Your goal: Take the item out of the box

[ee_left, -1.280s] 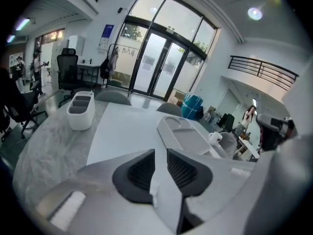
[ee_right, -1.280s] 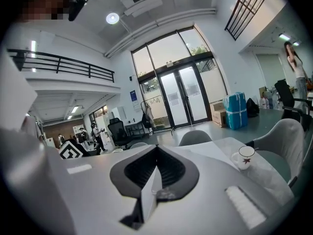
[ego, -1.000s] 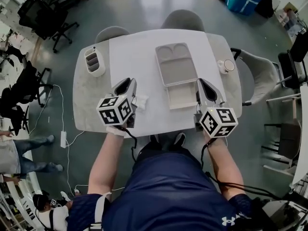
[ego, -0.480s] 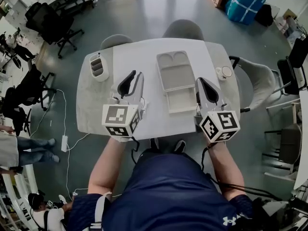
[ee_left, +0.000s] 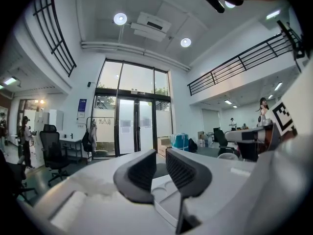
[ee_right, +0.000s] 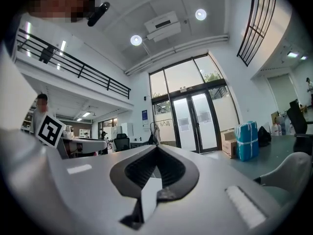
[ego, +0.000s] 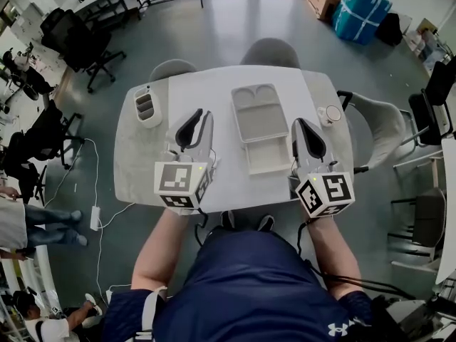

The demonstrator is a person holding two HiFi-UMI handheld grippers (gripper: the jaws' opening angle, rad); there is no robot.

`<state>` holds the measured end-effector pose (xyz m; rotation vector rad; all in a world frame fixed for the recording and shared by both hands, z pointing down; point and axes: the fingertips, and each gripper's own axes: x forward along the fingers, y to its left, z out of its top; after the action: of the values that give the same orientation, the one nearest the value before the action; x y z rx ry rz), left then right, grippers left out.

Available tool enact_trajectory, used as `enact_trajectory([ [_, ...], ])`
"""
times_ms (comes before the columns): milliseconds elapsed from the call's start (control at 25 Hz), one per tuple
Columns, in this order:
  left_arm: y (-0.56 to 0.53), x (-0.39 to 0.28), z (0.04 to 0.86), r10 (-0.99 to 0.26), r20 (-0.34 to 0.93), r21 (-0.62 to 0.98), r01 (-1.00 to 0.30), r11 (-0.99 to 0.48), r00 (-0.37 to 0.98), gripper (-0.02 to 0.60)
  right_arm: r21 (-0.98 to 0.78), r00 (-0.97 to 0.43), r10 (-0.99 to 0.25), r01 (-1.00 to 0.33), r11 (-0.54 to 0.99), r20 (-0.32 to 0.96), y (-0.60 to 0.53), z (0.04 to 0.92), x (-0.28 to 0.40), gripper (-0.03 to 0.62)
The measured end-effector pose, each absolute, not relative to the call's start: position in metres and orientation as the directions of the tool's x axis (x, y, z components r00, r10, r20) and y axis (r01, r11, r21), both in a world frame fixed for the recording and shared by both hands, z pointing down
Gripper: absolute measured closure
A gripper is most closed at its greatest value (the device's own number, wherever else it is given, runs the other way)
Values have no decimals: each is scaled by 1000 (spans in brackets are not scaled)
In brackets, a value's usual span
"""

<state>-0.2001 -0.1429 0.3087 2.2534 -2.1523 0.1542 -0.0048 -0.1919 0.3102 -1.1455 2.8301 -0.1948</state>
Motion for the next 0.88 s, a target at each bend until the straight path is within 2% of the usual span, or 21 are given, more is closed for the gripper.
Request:
enact_trajectory([
  [880,-156,-193,311,-994,77,-53,-995,-80,76,512,-143,-703,-709,-697,702,-53,-201,303,1,592],
])
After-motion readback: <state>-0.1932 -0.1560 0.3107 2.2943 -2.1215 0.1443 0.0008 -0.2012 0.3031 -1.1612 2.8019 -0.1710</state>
